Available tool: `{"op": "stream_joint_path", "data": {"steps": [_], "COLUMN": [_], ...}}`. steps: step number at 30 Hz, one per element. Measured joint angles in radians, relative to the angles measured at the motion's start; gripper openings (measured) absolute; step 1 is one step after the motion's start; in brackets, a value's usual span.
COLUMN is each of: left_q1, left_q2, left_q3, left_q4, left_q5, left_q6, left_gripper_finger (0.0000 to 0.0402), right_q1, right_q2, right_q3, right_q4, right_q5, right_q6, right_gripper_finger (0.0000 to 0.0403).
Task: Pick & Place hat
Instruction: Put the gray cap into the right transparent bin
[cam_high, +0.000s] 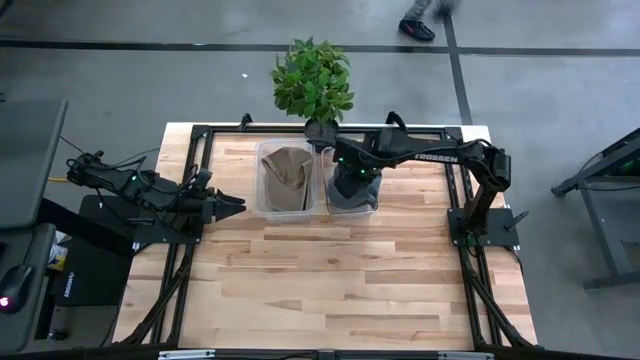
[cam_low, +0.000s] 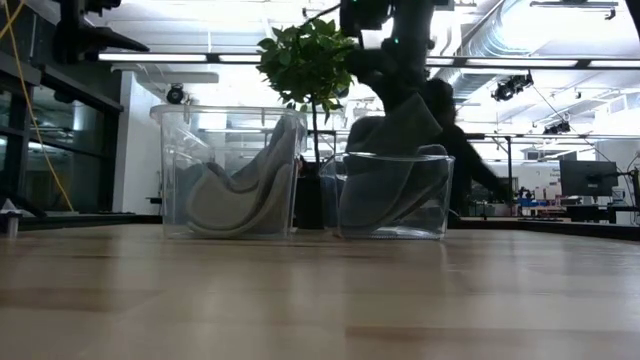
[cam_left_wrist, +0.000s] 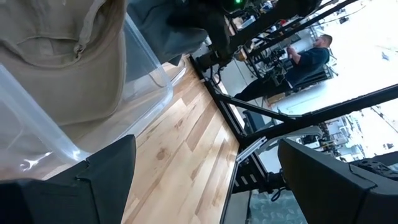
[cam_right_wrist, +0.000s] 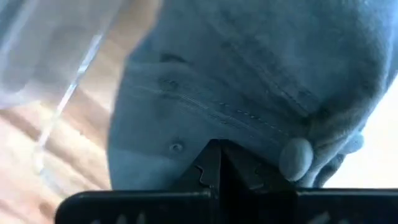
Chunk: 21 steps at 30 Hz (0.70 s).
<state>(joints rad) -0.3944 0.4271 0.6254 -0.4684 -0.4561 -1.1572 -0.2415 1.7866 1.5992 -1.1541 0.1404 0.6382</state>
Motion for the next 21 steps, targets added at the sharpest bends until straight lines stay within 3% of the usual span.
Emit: {"op": "stream_joint_path", "data": {"steps": [9,21], "left_q1": [0.000,0.000], "left_q2": [0.001,0.001], "left_q3": [0.000,0.000], "left_q4": [-0.007,-0.006], "left_q5": [0.001,0.001], "left_q6": [-0.018,-0.023], "left_gripper_finger": [0.0349,0.0349], "right_q1": [-0.044,-0.066], "right_q2": [0.000,-0.030], "right_q3": [-0.100,-0.090], "right_q4": [0.030,0.040], "right_q5": [-0.019,-0.041], "right_q6": [0.038,0.028], "right_gripper_finger": [0.0000,0.0000]}}
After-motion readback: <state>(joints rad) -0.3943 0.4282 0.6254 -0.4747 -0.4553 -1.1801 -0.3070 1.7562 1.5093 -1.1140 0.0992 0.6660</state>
